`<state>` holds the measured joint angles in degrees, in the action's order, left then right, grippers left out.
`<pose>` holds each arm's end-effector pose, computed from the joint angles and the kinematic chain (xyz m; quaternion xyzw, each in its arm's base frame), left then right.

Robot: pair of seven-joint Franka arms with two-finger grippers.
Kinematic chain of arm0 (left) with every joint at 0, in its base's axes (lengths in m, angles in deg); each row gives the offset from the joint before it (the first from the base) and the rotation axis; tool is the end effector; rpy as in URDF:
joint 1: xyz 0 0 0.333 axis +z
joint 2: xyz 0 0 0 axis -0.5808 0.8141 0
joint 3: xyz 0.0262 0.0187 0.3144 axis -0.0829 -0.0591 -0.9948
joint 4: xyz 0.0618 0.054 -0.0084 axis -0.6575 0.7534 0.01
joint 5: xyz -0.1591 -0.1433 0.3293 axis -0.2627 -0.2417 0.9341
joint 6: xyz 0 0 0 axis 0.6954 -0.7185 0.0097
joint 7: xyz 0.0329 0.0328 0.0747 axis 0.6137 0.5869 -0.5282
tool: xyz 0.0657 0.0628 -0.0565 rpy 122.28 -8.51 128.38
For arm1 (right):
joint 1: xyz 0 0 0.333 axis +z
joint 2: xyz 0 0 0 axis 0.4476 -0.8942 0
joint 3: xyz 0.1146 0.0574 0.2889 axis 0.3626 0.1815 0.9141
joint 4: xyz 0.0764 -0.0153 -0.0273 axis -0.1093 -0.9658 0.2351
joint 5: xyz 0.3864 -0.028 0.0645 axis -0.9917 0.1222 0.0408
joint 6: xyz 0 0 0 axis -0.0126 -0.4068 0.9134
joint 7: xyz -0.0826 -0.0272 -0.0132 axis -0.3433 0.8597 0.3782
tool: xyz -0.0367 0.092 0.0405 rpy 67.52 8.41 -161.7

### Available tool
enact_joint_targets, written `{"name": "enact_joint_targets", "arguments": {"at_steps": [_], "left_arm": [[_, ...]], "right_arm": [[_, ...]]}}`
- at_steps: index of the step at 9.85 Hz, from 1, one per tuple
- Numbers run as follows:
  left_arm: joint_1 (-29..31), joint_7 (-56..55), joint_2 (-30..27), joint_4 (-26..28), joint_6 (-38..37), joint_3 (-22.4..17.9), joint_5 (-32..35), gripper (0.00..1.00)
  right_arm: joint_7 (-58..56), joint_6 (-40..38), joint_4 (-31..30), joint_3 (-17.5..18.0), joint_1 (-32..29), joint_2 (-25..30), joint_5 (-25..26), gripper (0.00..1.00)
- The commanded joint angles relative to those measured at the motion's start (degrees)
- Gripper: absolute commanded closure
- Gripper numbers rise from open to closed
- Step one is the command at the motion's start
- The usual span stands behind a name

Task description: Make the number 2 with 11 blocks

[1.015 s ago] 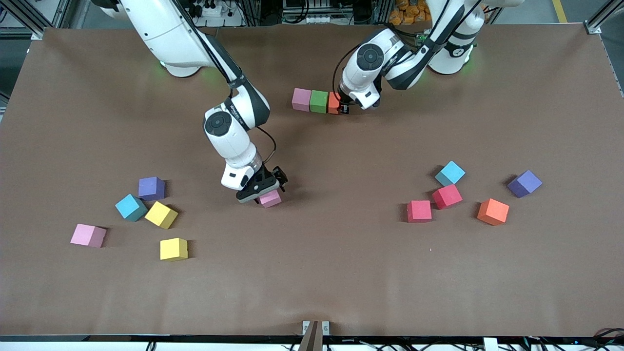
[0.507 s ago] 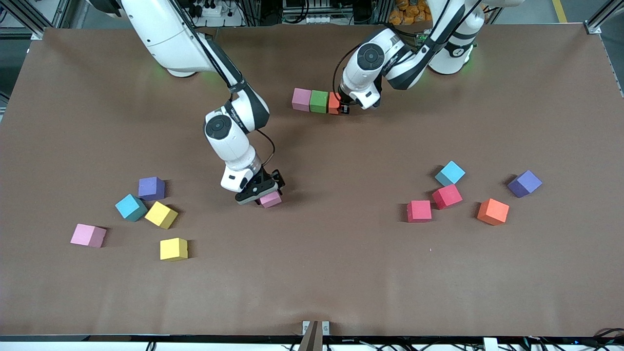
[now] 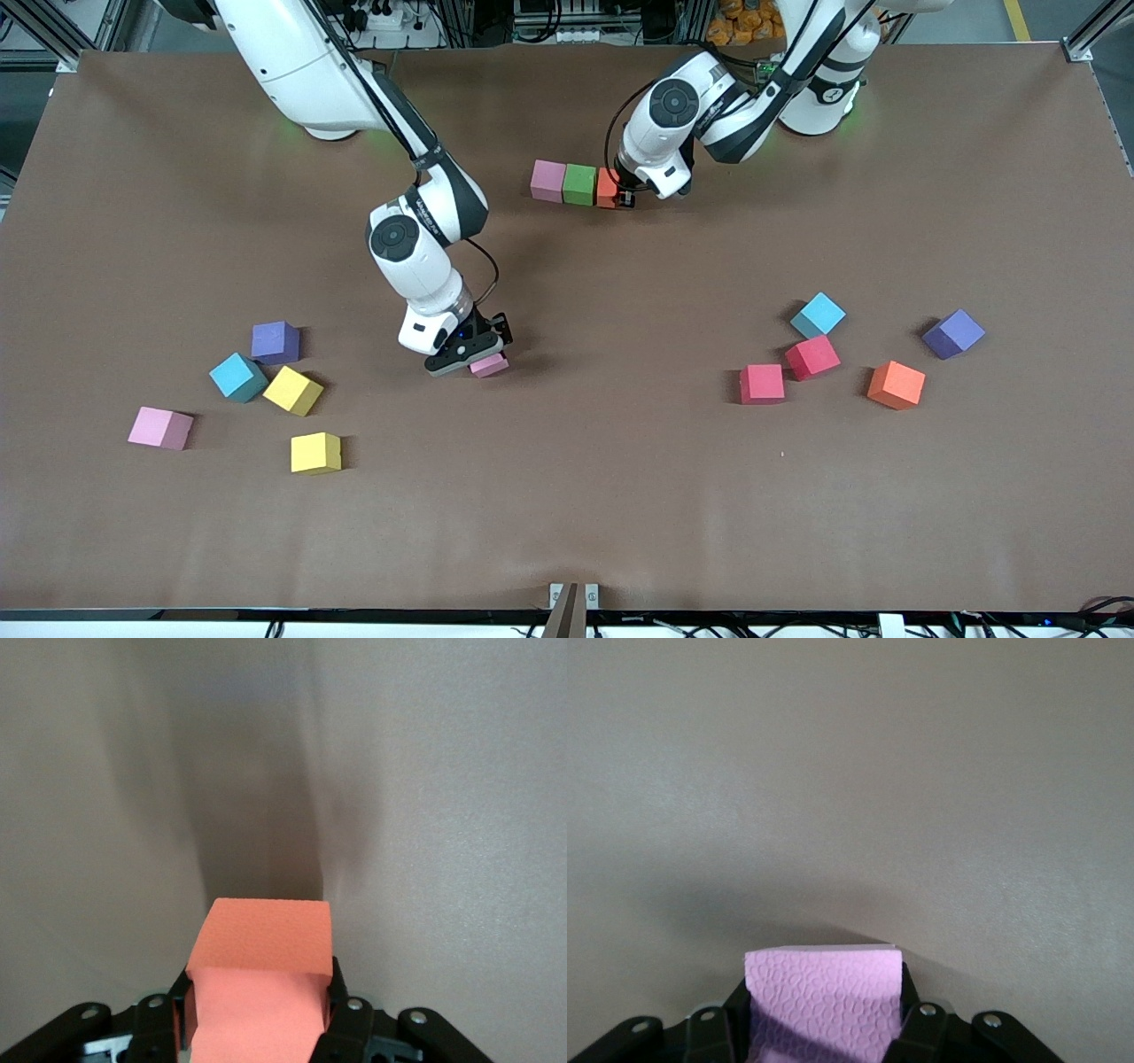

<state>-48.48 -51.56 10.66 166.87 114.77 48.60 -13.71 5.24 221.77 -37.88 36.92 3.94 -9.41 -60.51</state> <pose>0.2655 -0.4069 0.2158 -0.7273 -0.6719 0.1388 0.0182 0.5543 0.3380 0.2109 -0.9766 -0.1637 -0.1139 0.0810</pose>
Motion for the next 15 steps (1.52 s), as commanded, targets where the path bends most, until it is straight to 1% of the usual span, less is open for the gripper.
{"name": "enact_joint_targets", "arguments": {"at_steps": [1, 3, 6, 8, 10, 15], "left_arm": [[0.8, 0.2, -1.3, 1.0, 0.9, 1.0, -0.8, 1.0], [0.8, 0.2, -1.2, 0.8, 0.9, 1.0, -0.8, 1.0], [0.8, 0.1, -1.0, 0.7, 0.9, 1.0, -0.8, 1.0], [0.7, 0.1, -0.9, 0.6, 0.9, 1.0, -0.8, 1.0], [0.5, 0.1, -0.3, 0.0, 0.9, 0.9, -0.8, 1.0], [0.1, 0.1, 0.4, -0.3, 1.0, 1.0, -0.9, 1.0]], "right_arm": [[4.1, -7.5, 2.2, 0.4, 0.0, 2.6, -0.7, 0.94], [5.6, -10.2, 2.3, 0.4, 0.1, 4.2, -0.7, 0.95], [8.7, -19.9, 4.5, 0.4, 0.0, 7.3, -0.6, 0.95], [10.8, -23.1, 4.6, 0.4, 0.4, 9.3, -0.6, 0.95], [14.4, -24.7, 4.3, 0.7, 1.9, 10.3, -0.5, 0.94], [23.7, -24.7, 4.1, 0.8, 5.5, 11.0, -0.5, 0.94]]}}
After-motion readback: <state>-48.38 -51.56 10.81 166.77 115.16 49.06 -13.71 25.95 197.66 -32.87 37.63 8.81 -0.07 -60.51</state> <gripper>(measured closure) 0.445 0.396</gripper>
